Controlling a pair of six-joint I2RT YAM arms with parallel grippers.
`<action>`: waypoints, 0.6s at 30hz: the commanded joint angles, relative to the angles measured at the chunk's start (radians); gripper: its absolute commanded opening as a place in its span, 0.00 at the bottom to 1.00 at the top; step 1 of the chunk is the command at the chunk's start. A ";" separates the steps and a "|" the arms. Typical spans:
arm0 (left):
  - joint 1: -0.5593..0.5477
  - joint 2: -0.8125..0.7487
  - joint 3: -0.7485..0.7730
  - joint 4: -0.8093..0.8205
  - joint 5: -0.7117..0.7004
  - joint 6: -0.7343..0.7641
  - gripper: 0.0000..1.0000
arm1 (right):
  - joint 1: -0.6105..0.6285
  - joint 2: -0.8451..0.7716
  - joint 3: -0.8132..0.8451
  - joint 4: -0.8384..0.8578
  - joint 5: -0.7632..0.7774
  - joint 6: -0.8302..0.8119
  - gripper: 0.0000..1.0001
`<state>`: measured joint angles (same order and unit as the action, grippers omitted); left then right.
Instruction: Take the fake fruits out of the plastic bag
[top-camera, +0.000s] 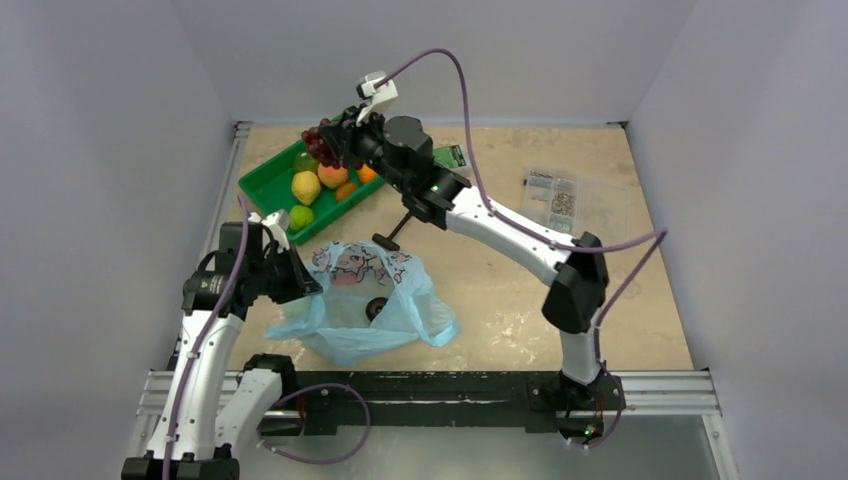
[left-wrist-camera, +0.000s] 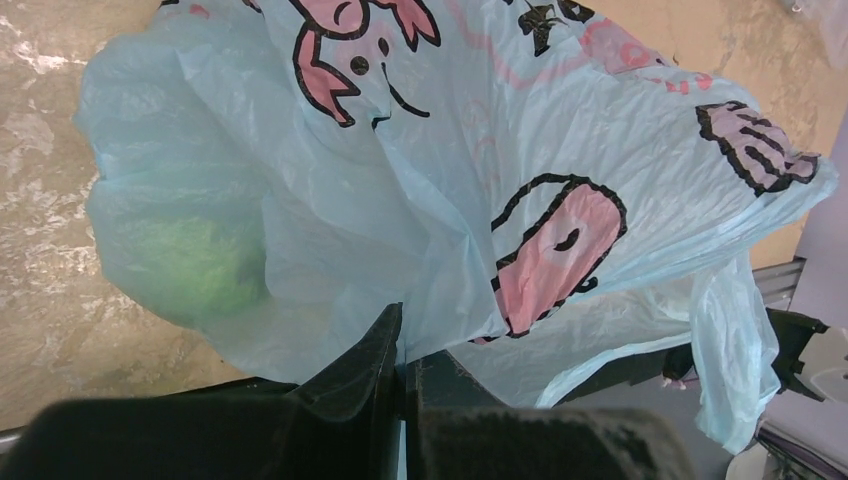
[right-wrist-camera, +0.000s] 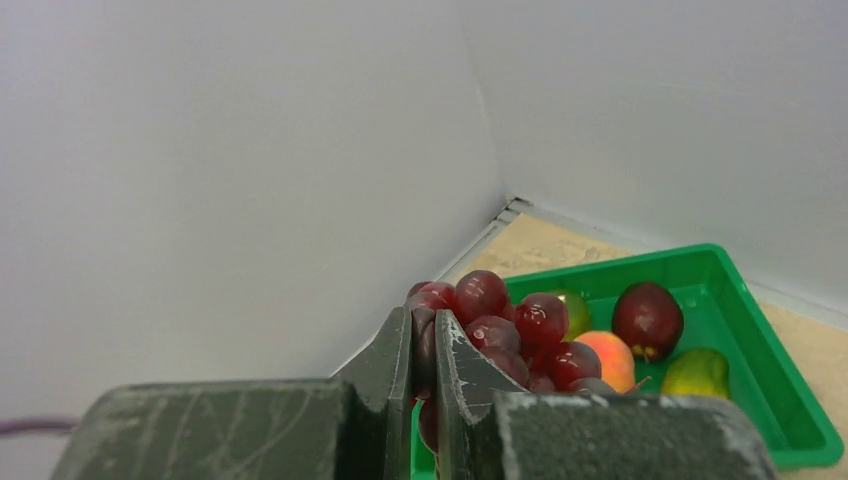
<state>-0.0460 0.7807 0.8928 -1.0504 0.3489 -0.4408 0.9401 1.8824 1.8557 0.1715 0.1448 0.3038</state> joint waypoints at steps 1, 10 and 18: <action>0.005 -0.032 -0.016 0.021 0.041 0.023 0.00 | -0.021 0.149 0.201 0.127 -0.014 0.026 0.00; 0.005 -0.003 -0.063 0.097 0.006 -0.008 0.00 | -0.032 0.616 0.681 0.154 -0.029 0.045 0.00; 0.005 -0.045 -0.073 0.121 -0.022 -0.016 0.00 | -0.026 0.815 0.803 0.263 0.000 0.113 0.00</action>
<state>-0.0460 0.7811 0.8207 -0.9825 0.3481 -0.4496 0.9089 2.6785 2.5484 0.2882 0.1329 0.3679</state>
